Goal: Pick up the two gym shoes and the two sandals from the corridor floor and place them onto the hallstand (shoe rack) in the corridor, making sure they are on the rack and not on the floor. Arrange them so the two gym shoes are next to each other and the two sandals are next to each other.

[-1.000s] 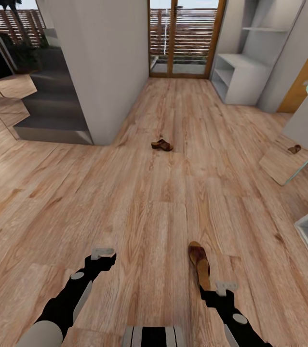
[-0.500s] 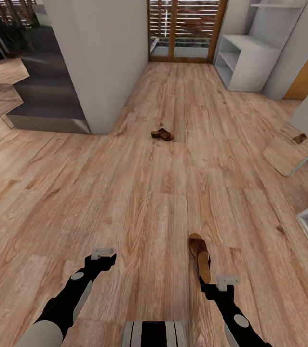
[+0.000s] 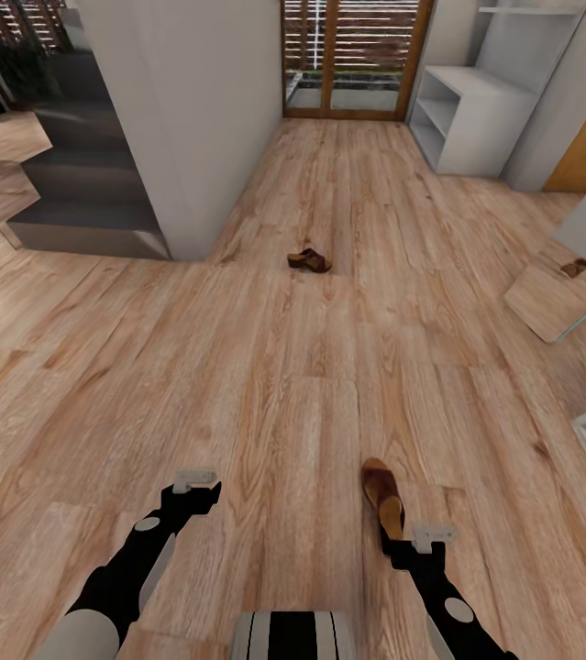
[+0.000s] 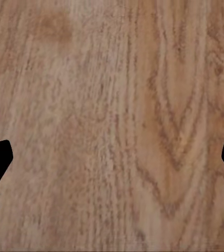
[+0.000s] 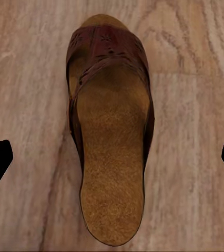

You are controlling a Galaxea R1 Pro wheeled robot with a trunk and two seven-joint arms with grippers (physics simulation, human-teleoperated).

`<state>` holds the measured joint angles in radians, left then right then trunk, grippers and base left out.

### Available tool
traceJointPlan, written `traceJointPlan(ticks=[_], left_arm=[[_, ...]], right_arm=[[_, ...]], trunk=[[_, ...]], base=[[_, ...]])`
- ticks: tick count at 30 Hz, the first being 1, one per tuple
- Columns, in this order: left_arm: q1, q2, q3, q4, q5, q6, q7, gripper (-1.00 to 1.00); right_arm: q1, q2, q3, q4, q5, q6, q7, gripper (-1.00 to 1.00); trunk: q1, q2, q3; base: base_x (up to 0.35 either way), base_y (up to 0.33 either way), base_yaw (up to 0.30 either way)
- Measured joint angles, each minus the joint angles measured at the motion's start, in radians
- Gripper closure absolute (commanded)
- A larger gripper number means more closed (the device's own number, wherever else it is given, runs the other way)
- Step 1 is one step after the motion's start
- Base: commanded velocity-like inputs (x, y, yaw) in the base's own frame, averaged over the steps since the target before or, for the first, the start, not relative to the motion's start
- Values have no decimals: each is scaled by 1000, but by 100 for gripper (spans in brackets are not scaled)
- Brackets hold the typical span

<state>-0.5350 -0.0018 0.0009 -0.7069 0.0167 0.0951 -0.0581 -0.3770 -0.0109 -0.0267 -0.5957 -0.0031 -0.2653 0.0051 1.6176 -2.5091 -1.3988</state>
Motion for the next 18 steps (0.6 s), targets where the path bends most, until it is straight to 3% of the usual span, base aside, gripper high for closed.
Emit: traceJointPlan(ticks=[6, 18], left_arm=[[0, 0, 0, 0, 0, 0, 0, -100], [0, 0, 0, 0, 0, 0, 1, -100]], right_arm=[[0, 0, 0, 0, 0, 0, 0, -100], [0, 0, 0, 0, 0, 0, 0, -100]], trunk=[[0, 0, 0], [1, 0, 0]], base=[[220, 0, 0], [20, 0, 0]])
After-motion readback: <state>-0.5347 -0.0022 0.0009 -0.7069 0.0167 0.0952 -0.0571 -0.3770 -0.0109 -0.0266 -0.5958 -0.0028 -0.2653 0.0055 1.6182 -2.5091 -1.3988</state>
